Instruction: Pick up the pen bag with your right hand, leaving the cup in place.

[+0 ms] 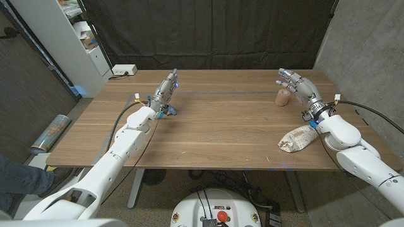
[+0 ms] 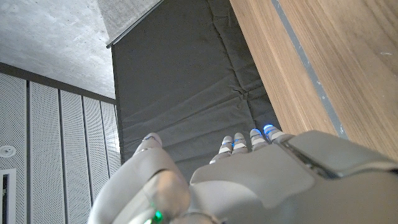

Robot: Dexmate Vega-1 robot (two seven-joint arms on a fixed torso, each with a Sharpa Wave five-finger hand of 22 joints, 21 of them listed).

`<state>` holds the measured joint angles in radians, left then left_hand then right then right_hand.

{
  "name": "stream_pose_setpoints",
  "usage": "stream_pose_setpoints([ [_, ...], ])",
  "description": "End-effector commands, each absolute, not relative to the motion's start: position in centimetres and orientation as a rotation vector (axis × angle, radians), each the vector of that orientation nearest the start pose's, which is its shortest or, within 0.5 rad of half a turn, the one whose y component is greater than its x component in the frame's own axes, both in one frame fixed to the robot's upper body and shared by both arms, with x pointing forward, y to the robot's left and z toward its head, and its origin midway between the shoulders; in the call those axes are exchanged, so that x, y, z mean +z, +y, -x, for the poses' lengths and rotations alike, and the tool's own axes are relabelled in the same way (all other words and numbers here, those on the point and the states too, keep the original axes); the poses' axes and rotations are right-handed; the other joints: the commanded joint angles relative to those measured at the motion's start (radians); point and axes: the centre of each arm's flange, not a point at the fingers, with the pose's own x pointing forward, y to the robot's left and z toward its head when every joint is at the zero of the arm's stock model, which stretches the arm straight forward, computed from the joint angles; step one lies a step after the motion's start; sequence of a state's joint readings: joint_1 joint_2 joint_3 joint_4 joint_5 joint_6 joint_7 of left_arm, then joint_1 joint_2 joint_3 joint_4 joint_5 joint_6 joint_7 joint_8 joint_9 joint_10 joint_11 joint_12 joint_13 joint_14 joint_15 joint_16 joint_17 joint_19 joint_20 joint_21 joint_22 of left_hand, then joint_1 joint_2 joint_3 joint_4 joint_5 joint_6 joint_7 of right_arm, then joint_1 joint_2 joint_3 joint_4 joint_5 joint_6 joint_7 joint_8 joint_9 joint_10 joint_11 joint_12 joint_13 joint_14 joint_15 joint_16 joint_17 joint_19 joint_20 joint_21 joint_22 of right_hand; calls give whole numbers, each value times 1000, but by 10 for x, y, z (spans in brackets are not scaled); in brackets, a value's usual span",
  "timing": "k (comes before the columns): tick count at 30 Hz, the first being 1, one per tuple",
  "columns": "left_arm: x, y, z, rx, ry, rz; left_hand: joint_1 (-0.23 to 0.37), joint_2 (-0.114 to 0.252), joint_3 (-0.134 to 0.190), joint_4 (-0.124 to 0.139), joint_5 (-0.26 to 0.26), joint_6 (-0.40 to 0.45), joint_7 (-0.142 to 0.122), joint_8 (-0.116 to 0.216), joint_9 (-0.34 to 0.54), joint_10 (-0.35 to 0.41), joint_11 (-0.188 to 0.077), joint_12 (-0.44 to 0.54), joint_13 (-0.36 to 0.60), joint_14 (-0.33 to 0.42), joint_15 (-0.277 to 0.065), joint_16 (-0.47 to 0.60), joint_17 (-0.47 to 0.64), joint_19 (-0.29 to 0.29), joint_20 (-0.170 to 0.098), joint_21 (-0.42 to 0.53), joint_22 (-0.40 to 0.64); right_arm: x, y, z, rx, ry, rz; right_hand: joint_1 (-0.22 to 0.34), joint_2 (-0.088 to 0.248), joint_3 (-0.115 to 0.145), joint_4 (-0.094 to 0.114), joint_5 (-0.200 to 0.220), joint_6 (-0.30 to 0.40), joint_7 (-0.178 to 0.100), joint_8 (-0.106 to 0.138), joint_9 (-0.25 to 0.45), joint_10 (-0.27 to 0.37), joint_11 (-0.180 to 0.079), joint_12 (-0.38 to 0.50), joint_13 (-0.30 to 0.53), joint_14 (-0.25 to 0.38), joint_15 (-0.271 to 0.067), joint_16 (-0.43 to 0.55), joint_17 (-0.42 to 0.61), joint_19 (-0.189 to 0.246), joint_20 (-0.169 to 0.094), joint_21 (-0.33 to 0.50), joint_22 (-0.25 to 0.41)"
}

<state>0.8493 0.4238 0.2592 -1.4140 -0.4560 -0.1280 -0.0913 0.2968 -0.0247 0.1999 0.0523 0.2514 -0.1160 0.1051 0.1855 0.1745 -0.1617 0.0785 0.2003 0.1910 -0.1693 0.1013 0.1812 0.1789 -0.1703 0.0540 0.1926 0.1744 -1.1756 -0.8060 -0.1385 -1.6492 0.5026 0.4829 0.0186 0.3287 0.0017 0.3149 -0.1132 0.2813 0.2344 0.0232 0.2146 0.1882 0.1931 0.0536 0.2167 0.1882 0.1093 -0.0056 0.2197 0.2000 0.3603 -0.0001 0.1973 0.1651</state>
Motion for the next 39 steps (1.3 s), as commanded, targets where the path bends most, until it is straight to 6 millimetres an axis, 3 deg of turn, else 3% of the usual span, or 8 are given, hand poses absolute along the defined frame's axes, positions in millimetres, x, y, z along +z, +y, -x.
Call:
stream_pose_setpoints([
  [1, 6, 262, -641, -251, -602, -67, 8, 5, 1, -5, -1, 2, -4, 5, 4, -10, -2, 6, 2, -51, -3, 6, 4, -43, 4, 1, 5, -5, -362, -521, 182, -865, 331, 14, 4, 0, -6, 8, 12, 3, 7, 3, 12, 0, 2, 3, 16, 0, 3, 0, 10, -2, 0, 3],
  [28, 1, 258, -632, -250, -599, -77, 9, 7, -1, -7, -3, 4, -5, 5, 5, -10, -4, 7, 2, -50, -4, 6, 4, -43, 5, 2, 5, -18, -374, -500, 136, -864, 400, 40, -13, 3, -27, 21, 42, 0, 11, 2, 28, -6, 0, 4, 32, -2, 1, -2, 21, 0, -1, 3],
  [31, 2, 257, -631, -253, -601, -80, 9, 8, -1, -7, -3, 5, -5, 4, 5, -10, -3, 7, 2, -51, -4, 6, 4, -43, 5, 2, 5, -21, -377, -497, 122, -863, 406, 45, -15, 4, -29, 25, 51, -24, 12, 3, 30, -5, -1, 4, 33, -1, 0, -2, 22, 1, -2, 3],
  [39, 0, 254, -632, -256, -596, -79, 10, 8, -2, -8, -4, 6, -6, 5, 5, -10, -4, 7, 2, -50, -4, 7, 4, -43, 5, 2, 5, -26, -385, -487, 82, -848, 463, 49, -16, 5, -31, 28, 57, -25, 12, 3, 36, -8, -1, 4, 38, -4, 0, -1, 26, 3, -2, 3],
])
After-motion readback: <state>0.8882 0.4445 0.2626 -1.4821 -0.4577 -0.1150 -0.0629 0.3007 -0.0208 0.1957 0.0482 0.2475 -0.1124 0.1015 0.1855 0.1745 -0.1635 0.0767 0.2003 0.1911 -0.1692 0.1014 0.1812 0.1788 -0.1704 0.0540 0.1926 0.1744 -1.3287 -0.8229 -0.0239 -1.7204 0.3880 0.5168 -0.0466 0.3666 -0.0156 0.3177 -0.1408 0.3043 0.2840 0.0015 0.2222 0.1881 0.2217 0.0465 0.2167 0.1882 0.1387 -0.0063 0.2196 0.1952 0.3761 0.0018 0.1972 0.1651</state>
